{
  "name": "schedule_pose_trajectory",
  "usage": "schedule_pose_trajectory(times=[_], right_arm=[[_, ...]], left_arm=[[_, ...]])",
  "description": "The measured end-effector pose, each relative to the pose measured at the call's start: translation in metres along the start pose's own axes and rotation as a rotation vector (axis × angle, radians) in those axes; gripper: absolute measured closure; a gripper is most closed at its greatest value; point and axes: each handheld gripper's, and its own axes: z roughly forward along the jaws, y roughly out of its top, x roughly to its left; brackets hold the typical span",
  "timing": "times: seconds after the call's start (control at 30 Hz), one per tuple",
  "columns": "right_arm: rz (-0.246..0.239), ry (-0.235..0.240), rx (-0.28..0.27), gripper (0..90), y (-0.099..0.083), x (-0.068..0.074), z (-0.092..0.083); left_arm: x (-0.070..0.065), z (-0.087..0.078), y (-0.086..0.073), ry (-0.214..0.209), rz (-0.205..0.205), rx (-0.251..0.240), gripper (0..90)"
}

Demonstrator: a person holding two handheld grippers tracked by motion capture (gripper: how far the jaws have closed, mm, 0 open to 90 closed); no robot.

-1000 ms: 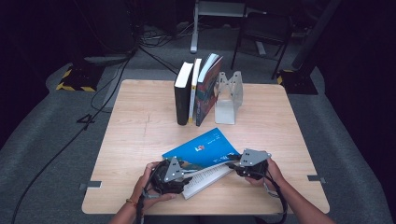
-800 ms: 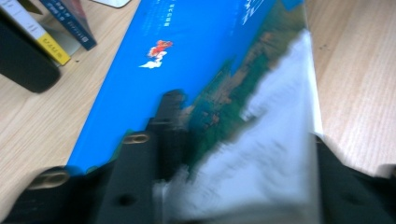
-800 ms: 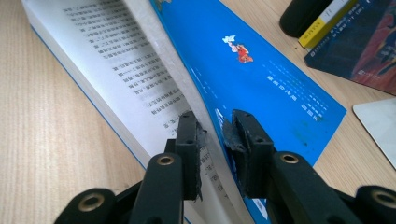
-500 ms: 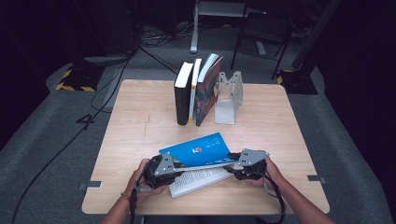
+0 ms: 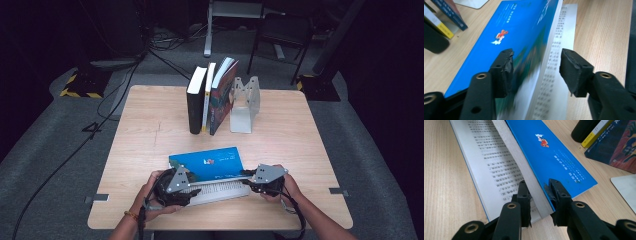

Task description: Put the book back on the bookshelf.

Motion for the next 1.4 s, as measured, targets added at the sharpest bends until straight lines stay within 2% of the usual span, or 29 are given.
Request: schedule_pose_trajectory(times=[0.03, 0.07, 0.1, 0.17, 0.23, 0.3, 0.43, 0.5, 0.57, 0.6, 0.63, 0.7, 0.73, 0.77, 0.8, 0.83, 0.93, 0.97, 1.03, 1.13, 1.2, 1.3, 1.4], right_arm=[[-0.010, -0.011, 0.009, 72.3, 0.003, 0.003, -0.001], [-0.012, -0.016, 0.011, 72.2, 0.004, 0.004, -0.001], [-0.018, -0.016, 0.013, 72.1, 0.004, 0.006, -0.001], [-0.031, -0.011, 0.022, 72.4, 0.006, 0.009, 0.000], [-0.045, 0.001, 0.028, 72.8, 0.009, 0.012, 0.001], [-0.049, 0.003, 0.027, 72.7, 0.013, 0.015, 0.000], [-0.056, 0.007, 0.027, 72.7, 0.017, 0.019, 0.001], [-0.046, 0.017, 0.017, 71.7, 0.017, 0.020, 0.001], [-0.034, 0.046, -0.008, 68.3, 0.016, 0.017, 0.002], [-0.034, 0.046, -0.008, 68.3, 0.016, 0.017, 0.002], [-0.013, 0.053, -0.038, 62.3, 0.014, 0.014, 0.003], [-0.013, 0.050, -0.029, 60.5, 0.013, 0.011, 0.004], [-0.009, 0.048, -0.017, 63.0, 0.012, 0.008, 0.006], [-0.009, 0.048, -0.017, 63.0, 0.012, 0.008, 0.006], [-0.001, 0.053, -0.026, 67.0, 0.011, 0.007, 0.006], [-0.003, 0.064, -0.043, 69.4, 0.010, 0.006, 0.005], [-0.056, 0.047, -0.027, 72.2, 0.016, 0.013, 0.006], [-0.054, 0.043, -0.024, 72.5, 0.018, 0.015, 0.006], [-0.048, 0.042, -0.027, 72.6, 0.019, 0.015, 0.006], [-0.044, 0.033, -0.025, 72.5, 0.020, 0.016, 0.006], [-0.044, 0.024, -0.024, 72.6, 0.022, 0.017, 0.005], [-0.048, 0.016, -0.021, 72.6, 0.026, 0.021, 0.005], [-0.042, 0.017, -0.022, 73.3, 0.030, 0.025, 0.003]], left_arm=[[-0.004, 0.001, 0.002, 0.023, -0.004, 0.016, 44.9], [-0.009, 0.006, 0.002, 0.021, -0.016, 0.044, 46.5], [-0.011, 0.008, 0.002, 0.017, -0.011, 0.053, 49.7], [-0.014, 0.013, 0.002, 0.028, -0.015, 0.069, 50.0], [-0.016, 0.023, 0.001, 0.049, -0.048, 0.097, 49.7], [-0.016, 0.029, 0.000, 0.056, -0.074, 0.093, 49.8], [-0.015, 0.033, -0.002, 0.083, -0.090, 0.090, 55.0], [-0.009, 0.031, -0.006, 0.059, -0.072, 0.073, 61.8], [-0.006, 0.030, -0.008, 0.044, -0.067, 0.069, 64.4], [-0.006, 0.030, -0.008, 0.044, -0.067, 0.069, 65.7], [-0.006, 0.030, -0.009, 0.045, -0.062, 0.067, 67.1], [-0.006, 0.027, -0.008, 0.048, -0.044, 0.067, 69.0], [-0.005, 0.026, -0.009, 0.043, -0.041, 0.062, 69.8], [-0.002, 0.023, -0.009, 0.037, -0.037, 0.057, 69.8], [0.001, 0.022, -0.011, 0.022, -0.039, 0.057, 70.1], [0.003, 0.021, -0.011, 0.014, -0.044, 0.057, 70.0], [0.006, 0.020, -0.013, 0.019, -0.070, 0.076, 65.9], [0.005, 0.019, -0.012, 0.029, -0.080, 0.076, 63.9], [0.001, 0.021, -0.010, 0.051, -0.070, 0.087, 61.5], [-0.003, 0.026, -0.004, 0.038, -0.094, 0.077, 59.2], [-0.008, 0.032, 0.002, 0.053, -0.113, 0.094, 55.3], [-0.016, 0.037, 0.009, 0.083, -0.093, 0.110, 50.7], [-0.022, 0.039, 0.012, 0.097, -0.095, 0.103, 49.0]])
